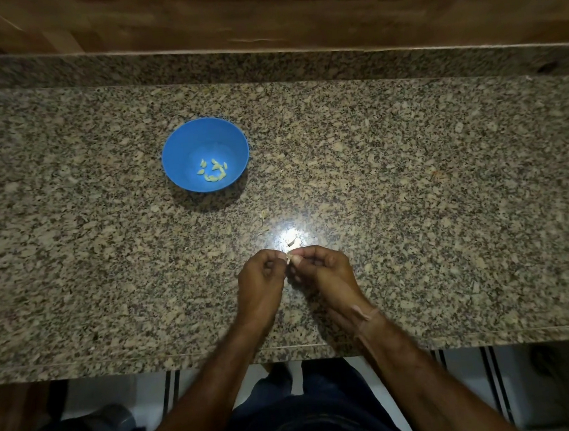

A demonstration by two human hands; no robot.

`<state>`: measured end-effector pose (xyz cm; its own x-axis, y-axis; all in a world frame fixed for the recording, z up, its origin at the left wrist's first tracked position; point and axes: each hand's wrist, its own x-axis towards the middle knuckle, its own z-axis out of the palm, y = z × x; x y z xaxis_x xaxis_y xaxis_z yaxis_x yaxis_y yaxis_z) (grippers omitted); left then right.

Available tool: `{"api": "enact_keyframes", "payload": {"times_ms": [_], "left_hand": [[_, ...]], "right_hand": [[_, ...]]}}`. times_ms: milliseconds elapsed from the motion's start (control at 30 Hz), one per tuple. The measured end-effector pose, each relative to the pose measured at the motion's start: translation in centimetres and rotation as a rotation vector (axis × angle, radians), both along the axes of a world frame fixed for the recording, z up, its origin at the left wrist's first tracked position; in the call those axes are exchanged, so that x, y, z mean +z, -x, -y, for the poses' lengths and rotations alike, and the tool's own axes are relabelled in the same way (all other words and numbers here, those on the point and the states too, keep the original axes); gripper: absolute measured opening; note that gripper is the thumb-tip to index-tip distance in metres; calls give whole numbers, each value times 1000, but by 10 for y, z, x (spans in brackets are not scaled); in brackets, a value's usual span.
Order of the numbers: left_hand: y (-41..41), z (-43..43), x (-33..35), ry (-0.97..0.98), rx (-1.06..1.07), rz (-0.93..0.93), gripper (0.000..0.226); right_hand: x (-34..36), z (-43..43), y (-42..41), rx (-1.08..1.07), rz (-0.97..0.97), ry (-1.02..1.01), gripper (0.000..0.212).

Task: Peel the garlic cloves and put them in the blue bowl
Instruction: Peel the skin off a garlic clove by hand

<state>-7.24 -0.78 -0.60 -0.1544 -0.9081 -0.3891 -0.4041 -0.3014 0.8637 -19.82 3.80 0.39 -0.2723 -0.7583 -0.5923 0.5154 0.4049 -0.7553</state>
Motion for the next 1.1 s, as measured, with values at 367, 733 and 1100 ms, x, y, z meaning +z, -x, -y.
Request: {"api": "enact_keyframes", "payload": {"times_ms": [367,733,1100], "left_hand": [[-4,-3,1,108,-16,84,15],[0,-2,18,116,26,15,7],[1,-3,21,98,85,-31,6]], "right_hand": [[-1,-1,7,-35,-63,13,14],[-3,-5,6,118,-695,224,13],[-1,-8,-1,101,-829,268,16]]}}
